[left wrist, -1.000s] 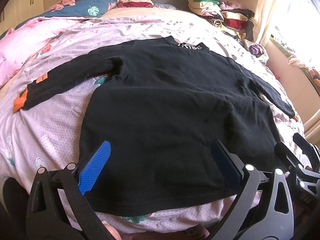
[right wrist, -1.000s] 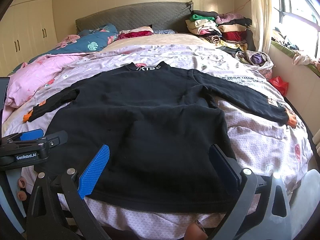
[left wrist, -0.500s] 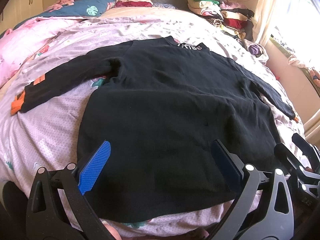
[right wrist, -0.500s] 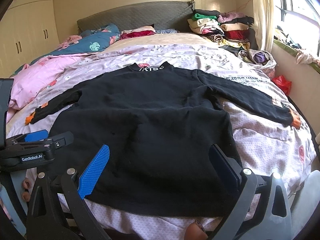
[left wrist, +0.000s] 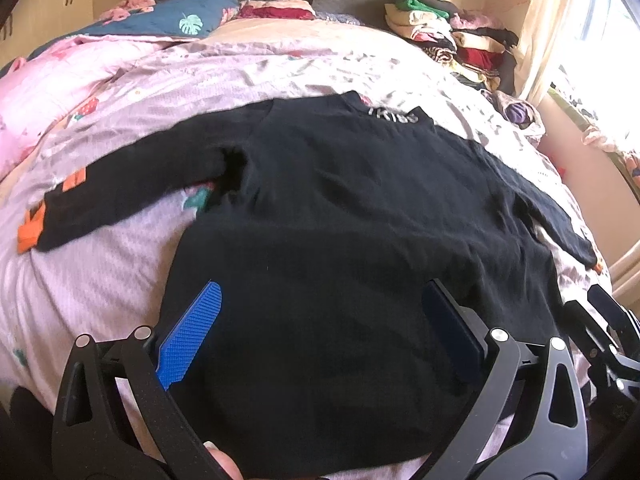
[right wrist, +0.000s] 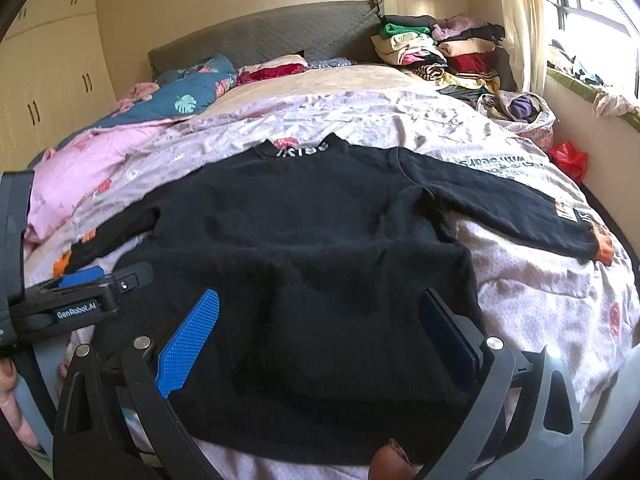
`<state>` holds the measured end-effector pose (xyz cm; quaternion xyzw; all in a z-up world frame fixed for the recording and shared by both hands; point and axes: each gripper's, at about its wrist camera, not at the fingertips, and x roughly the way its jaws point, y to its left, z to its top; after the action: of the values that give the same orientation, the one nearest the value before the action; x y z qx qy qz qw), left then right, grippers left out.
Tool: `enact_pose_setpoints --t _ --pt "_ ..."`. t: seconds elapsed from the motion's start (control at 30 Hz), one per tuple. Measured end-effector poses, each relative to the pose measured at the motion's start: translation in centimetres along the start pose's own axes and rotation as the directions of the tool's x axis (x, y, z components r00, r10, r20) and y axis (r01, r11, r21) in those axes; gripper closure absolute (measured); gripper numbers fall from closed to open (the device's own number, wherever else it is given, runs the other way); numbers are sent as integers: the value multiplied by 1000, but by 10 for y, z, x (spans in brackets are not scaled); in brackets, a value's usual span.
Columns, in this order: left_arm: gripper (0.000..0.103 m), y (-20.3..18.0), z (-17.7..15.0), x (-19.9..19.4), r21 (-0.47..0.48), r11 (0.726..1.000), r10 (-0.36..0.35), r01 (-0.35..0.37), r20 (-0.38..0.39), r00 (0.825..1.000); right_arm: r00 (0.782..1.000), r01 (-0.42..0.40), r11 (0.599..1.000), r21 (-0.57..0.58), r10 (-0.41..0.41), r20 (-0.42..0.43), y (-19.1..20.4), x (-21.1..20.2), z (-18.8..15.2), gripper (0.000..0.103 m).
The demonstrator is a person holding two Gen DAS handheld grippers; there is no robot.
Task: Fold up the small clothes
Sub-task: 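Move the right gripper to the orange sleeve cuff and grasp it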
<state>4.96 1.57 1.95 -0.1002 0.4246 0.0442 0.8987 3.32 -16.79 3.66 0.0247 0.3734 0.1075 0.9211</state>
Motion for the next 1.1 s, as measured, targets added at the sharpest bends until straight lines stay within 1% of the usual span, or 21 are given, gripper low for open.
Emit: enact_pose_setpoints --t 0.17,0.33,0.47,0.63,0.73,0.9,1.1 --pt "9 -3 14 3 5 1000 4 -4 16 1000 1000 -9 1000 27 9 -2 -3 6 15 4" --pt "9 -7 29 12 -5 1000 3 -3 12 1000 1000 -30 998 61 30 2 -7 11 30 4" --pt "9 -9 37 19 -14 1000 1 -1 -2 1000 1000 -30 997 73 30 6 -8 16 40 4" --pt "9 -12 47 23 -13 1000 2 -2 8 1000 1000 -13 995 103 12 7 -12 23 48 4" --pt "9 -17 52 27 -3 1000 4 -4 6 1000 1000 -1 993 122 0 6 -18 27 52 4" --pt "9 -22 64 34 -12 1000 -4 4 -4 1000 1000 20 990 140 -21 3 -28 33 61 4" --pt "9 -27 81 47 -7 1000 6 -6 -12 1000 998 50 987 153 -55 22 -39 37 78 4"
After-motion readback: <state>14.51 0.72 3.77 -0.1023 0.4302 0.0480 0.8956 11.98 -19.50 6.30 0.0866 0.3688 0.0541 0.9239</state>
